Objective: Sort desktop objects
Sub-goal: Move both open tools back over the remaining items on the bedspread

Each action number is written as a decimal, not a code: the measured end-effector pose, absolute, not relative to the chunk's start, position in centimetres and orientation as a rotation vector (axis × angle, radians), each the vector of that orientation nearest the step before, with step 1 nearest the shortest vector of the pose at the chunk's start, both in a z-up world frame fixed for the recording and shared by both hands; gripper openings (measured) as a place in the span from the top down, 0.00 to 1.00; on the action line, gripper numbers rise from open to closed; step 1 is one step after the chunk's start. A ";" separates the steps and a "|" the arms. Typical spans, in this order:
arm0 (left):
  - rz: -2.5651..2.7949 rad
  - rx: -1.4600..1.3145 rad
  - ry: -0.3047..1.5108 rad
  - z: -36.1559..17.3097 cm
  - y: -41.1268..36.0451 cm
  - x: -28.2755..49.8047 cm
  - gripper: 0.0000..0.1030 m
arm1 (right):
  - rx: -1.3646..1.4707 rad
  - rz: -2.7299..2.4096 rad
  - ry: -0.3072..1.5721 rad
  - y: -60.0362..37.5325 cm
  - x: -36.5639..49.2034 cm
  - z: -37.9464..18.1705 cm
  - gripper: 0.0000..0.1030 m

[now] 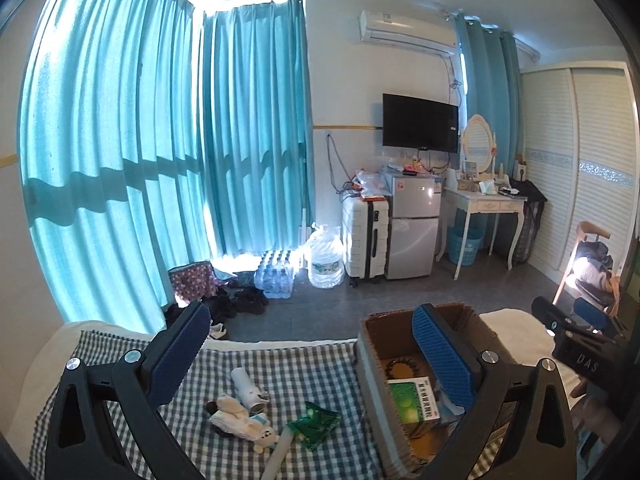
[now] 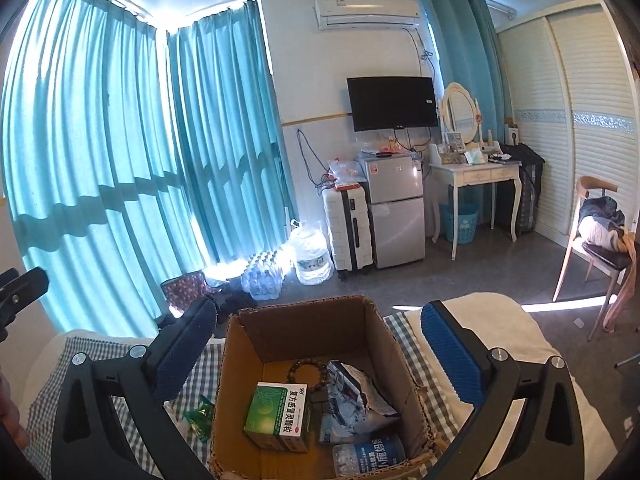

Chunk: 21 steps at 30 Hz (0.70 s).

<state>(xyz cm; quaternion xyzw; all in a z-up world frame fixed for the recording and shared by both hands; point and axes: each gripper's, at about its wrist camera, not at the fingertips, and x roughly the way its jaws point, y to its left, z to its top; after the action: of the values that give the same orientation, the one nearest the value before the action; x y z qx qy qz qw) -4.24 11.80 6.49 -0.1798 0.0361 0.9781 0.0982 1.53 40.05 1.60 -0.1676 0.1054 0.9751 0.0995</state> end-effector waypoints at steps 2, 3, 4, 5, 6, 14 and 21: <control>2.907 -0.540 0.114 6.1 10.8 -4.3 0.00 | -0.513 2.884 0.340 40.0 1.1 1.4 0.00; 2.920 -0.543 0.117 5.9 10.2 -4.4 0.00 | -0.516 2.887 0.355 39.9 1.0 1.4 0.00; 2.929 -0.546 0.116 5.9 9.7 -4.5 0.00 | -0.513 2.889 0.368 39.7 0.9 1.4 0.00; 2.938 -0.553 0.107 5.8 9.0 -4.6 0.00 | -0.511 2.891 0.380 39.4 0.7 1.5 0.00; 2.942 -0.558 0.098 5.6 8.4 -4.7 0.00 | -0.513 2.894 0.392 39.1 0.6 1.6 0.00; 2.983 -0.600 0.033 4.6 4.3 -5.6 0.00 | -0.549 2.962 0.353 35.4 -1.0 2.1 0.00; 3.012 -0.647 -0.023 3.4 1.7 -6.1 0.00 | -0.643 2.965 0.445 32.7 -2.5 2.6 0.00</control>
<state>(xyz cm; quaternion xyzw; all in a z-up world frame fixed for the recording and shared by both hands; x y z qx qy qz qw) -6.11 1.66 3.36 -0.2098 -0.0075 0.9772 0.0302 -2.51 32.66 2.57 -0.2096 0.1451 0.9662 0.0375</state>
